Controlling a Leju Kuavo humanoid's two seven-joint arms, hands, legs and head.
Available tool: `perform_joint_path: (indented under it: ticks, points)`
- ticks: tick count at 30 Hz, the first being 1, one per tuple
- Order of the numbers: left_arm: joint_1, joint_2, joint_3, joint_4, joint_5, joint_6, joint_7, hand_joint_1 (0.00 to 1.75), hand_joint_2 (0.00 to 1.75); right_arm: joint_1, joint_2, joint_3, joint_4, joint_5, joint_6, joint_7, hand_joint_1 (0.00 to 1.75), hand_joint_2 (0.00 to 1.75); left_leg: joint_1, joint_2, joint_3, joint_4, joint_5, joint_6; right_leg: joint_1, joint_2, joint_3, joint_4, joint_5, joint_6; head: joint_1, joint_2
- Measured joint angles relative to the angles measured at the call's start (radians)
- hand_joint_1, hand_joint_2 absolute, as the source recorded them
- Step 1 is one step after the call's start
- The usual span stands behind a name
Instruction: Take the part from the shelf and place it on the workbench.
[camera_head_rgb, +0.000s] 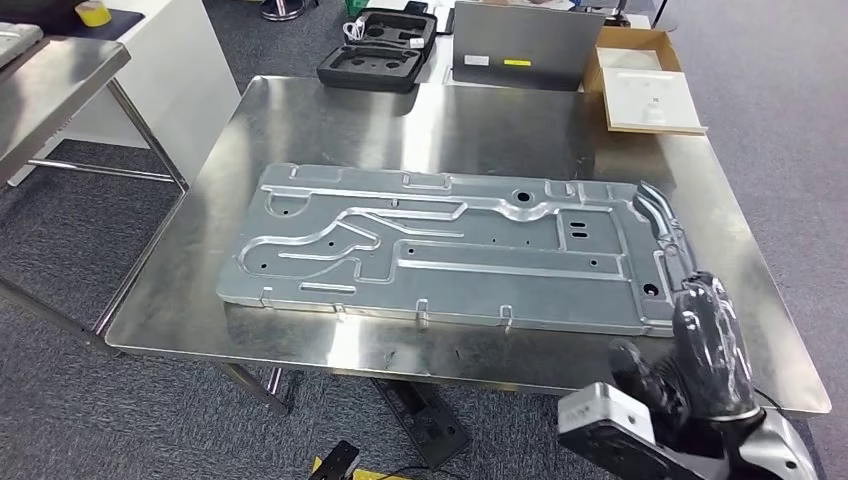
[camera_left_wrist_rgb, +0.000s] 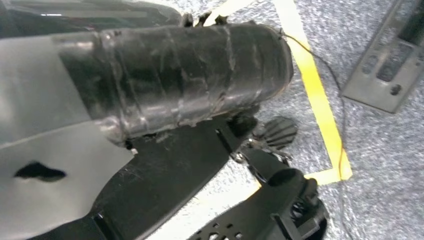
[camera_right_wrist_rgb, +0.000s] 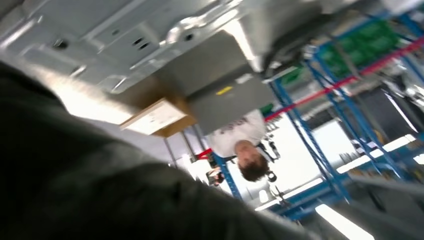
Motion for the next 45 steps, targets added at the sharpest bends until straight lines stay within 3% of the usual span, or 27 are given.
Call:
perform_joint_path:
  ticks: [2,5,6,7,8,10,12,13,16,18,20,21,22,23,25,27,29,31,32,34,36,37,38,39,41,43,45]
  points:
    - [0.003,0.000,0.000,0.000,0.003,-0.001,0.001,0.00,0.00,0.038,0.016,-0.016,-0.034,-0.003,-0.025,-0.019,0.00,0.00,0.002,0.003,-0.006,-0.010,0.017,0.015,-0.002,0.003,-0.009,0.020,-0.026,0.008,0.001,0.000]
    - [0.006,0.000,0.000,0.000,0.007,-0.003,0.001,0.00,0.00,0.098,0.037,-0.039,-0.076,-0.003,-0.060,-0.039,0.00,0.00,-0.001,0.006,-0.033,-0.013,0.043,0.032,-0.003,0.006,-0.056,0.177,-0.156,0.011,0.008,0.000]
    - [0.008,0.001,0.000,0.000,0.008,-0.004,0.001,0.00,0.00,0.117,0.044,-0.044,-0.088,-0.003,-0.071,-0.044,0.00,0.00,-0.003,0.006,-0.045,-0.012,0.051,0.033,-0.003,0.006,-0.068,0.234,-0.185,0.012,0.009,0.000]
    - [0.010,0.001,0.000,0.000,0.010,-0.005,0.003,0.00,0.00,0.134,0.051,-0.049,-0.096,-0.005,-0.085,-0.050,0.00,0.00,-0.006,0.007,-0.057,-0.010,0.058,0.033,-0.003,0.006,-0.068,0.264,-0.191,0.012,0.009,0.000]
    - [0.012,0.002,0.000,0.000,0.010,-0.005,0.006,0.00,0.00,0.150,0.057,-0.054,-0.104,-0.011,-0.103,-0.057,0.00,0.00,-0.007,0.007,-0.070,-0.007,0.066,0.033,-0.003,0.006,-0.051,0.261,-0.176,0.011,0.009,0.000]
    - [0.013,0.003,0.000,0.000,0.013,-0.007,0.016,0.00,0.00,0.186,0.071,-0.066,-0.113,-0.046,-0.155,-0.086,0.00,0.00,-0.008,0.007,-0.098,0.002,0.081,0.029,-0.003,0.006,0.032,0.156,-0.127,0.007,0.009,0.000]
    - [0.014,0.003,0.000,0.000,0.017,-0.008,0.028,0.00,0.00,0.227,0.087,-0.081,-0.115,-0.114,-0.220,-0.139,0.00,0.00,-0.010,0.005,-0.117,0.012,0.093,0.020,0.002,0.006,0.111,0.029,-0.116,0.002,0.008,0.000]
    - [0.015,0.004,0.000,0.000,0.019,-0.009,0.033,0.00,0.00,0.246,0.094,-0.089,-0.115,-0.151,-0.250,-0.170,0.00,0.00,-0.011,0.004,-0.120,0.014,0.099,0.015,0.004,0.007,0.127,-0.005,-0.122,-0.002,0.009,0.000]
    - [0.018,0.007,0.000,0.000,0.027,-0.011,0.047,0.00,0.00,0.312,0.118,-0.110,-0.110,-0.306,-0.318,-0.283,0.00,0.00,-0.007,0.002,-0.125,0.015,0.110,-0.003,0.008,0.007,0.115,-0.019,-0.106,-0.020,0.014,0.000]
    - [0.019,0.009,0.000,0.000,0.034,-0.012,0.054,0.00,0.00,0.358,0.141,-0.130,-0.099,-0.443,-0.340,-0.363,0.00,0.00,-0.003,0.001,-0.142,0.055,0.050,-0.015,0.005,0.003,0.094,-0.022,-0.084,-0.036,0.013,0.000]
    - [0.017,0.010,0.000,0.000,0.041,-0.010,0.056,0.00,0.00,0.405,0.170,-0.160,-0.075,-0.547,-0.350,-0.427,0.00,0.00,0.002,0.002,-0.163,0.157,-0.058,-0.026,0.004,0.000,0.067,-0.021,-0.062,-0.045,0.010,0.000]
    - [0.017,0.010,0.001,0.000,0.044,-0.008,0.056,0.00,0.00,0.428,0.188,-0.178,-0.057,-0.577,-0.352,-0.451,0.00,0.00,0.004,0.002,-0.169,0.215,-0.096,-0.030,0.005,-0.001,0.054,-0.021,-0.051,-0.046,0.010,0.000]
    - [0.016,0.010,0.001,0.000,0.046,-0.007,0.056,0.00,0.00,0.449,0.207,-0.199,-0.037,-0.593,-0.354,-0.469,0.00,0.44,0.005,0.002,-0.165,0.259,-0.107,-0.032,0.005,-0.001,0.039,-0.020,-0.039,-0.045,0.010,0.000]
    - [0.016,0.010,0.001,0.000,0.048,-0.007,0.055,0.00,0.00,0.468,0.227,-0.221,-0.014,-0.604,-0.354,-0.484,0.00,0.87,0.005,0.002,-0.149,0.278,-0.095,-0.032,0.005,-0.001,0.023,-0.018,-0.027,-0.044,0.010,0.000]
    - [0.016,0.010,0.001,0.000,0.052,-0.005,0.057,0.00,0.00,0.501,0.273,-0.271,0.040,-0.629,-0.353,-0.509,0.00,1.75,0.004,0.002,-0.072,0.217,-0.038,-0.026,0.006,0.000,-0.009,-0.013,-0.004,-0.042,0.010,0.000]
    - [0.011,0.008,0.001,-0.005,0.061,0.014,0.065,0.00,0.00,0.523,0.321,-0.322,0.104,-0.670,-0.342,-0.540,0.00,0.87,-0.001,0.000,0.040,0.064,-0.033,-0.015,0.006,0.000,-0.032,-0.009,0.016,-0.035,0.010,0.000]
    - [-0.003,0.000,0.001,-0.025,0.069,0.057,0.092,0.00,0.00,0.529,0.361,-0.374,0.179,-0.698,-0.322,-0.563,0.00,0.00,-0.008,-0.001,0.097,-0.037,-0.056,-0.005,0.004,-0.002,-0.039,-0.014,0.038,-0.024,0.009,0.000]
    - [-0.014,-0.007,0.002,-0.057,0.066,0.100,0.129,0.00,0.00,0.525,0.394,-0.432,0.267,-0.704,-0.304,-0.563,0.00,0.00,-0.010,0.000,0.093,-0.056,-0.042,0.007,0.002,-0.003,-0.040,-0.024,0.058,-0.012,0.008,0.000]
    - [-0.017,-0.010,0.003,-0.073,0.063,0.114,0.140,0.00,0.00,0.521,0.408,-0.459,0.315,-0.705,-0.295,-0.561,0.00,0.00,-0.009,0.003,0.086,-0.062,-0.028,0.015,0.001,0.000,-0.043,-0.022,0.052,-0.007,0.009,0.000]
    - [-0.022,-0.015,0.006,-0.097,0.060,0.124,0.147,0.00,0.00,0.491,0.427,-0.505,0.439,-0.688,-0.294,-0.567,0.00,0.00,-0.005,0.011,0.061,-0.071,0.004,0.029,-0.001,0.005,-0.064,0.033,-0.022,0.001,0.016,0.000]
    - [-0.028,-0.021,0.009,-0.111,0.060,0.122,0.143,0.00,0.00,0.427,0.437,-0.551,0.614,-0.617,-0.312,-0.595,0.00,0.00,-0.007,0.018,0.026,-0.069,0.033,0.036,-0.004,0.006,-0.094,0.154,-0.126,0.007,0.020,0.000]
    - [-0.031,-0.026,0.010,-0.116,0.060,0.119,0.141,0.00,0.00,0.393,0.441,-0.578,0.710,-0.573,-0.320,-0.612,0.00,0.00,-0.009,0.021,0.006,-0.066,0.047,0.037,-0.006,0.006,-0.100,0.210,-0.146,0.011,0.021,0.000]
    - [-0.034,-0.030,0.011,-0.121,0.060,0.116,0.139,0.00,0.00,0.361,0.446,-0.605,0.804,-0.538,-0.322,-0.626,0.00,0.00,-0.009,0.022,-0.016,-0.061,0.060,0.037,-0.006,0.006,-0.097,0.245,-0.139,0.013,0.021,0.000]
    - [-0.036,-0.033,0.013,-0.125,0.061,0.112,0.137,0.00,0.00,0.329,0.453,-0.634,0.904,-0.518,-0.323,-0.632,0.00,0.00,-0.010,0.022,-0.041,-0.054,0.073,0.035,-0.008,0.006,-0.078,0.250,-0.112,0.015,0.021,0.000]
    - [-0.037,-0.037,0.015,-0.134,0.068,0.099,0.134,0.00,0.00,0.263,0.469,-0.683,1.100,-0.522,-0.323,-0.611,0.00,0.00,-0.010,0.022,-0.088,-0.034,0.095,0.028,-0.013,0.006,0.006,0.167,-0.067,0.019,0.021,0.000]
    - [-0.038,-0.039,0.016,-0.142,0.079,0.089,0.131,0.00,0.00,0.215,0.486,-0.720,1.259,-0.540,-0.326,-0.555,0.00,0.00,-0.013,0.021,-0.121,-0.009,0.109,0.019,-0.012,0.009,0.100,0.033,-0.097,0.015,0.019,0.000]
    - [-0.038,-0.041,0.018,-0.146,0.090,0.087,0.129,0.00,0.00,0.188,0.507,-0.749,1.380,-0.545,-0.316,-0.480,0.00,0.00,-0.011,0.019,-0.134,0.004,0.122,0.009,-0.003,0.011,0.128,-0.027,-0.124,0.002,0.018,0.000]
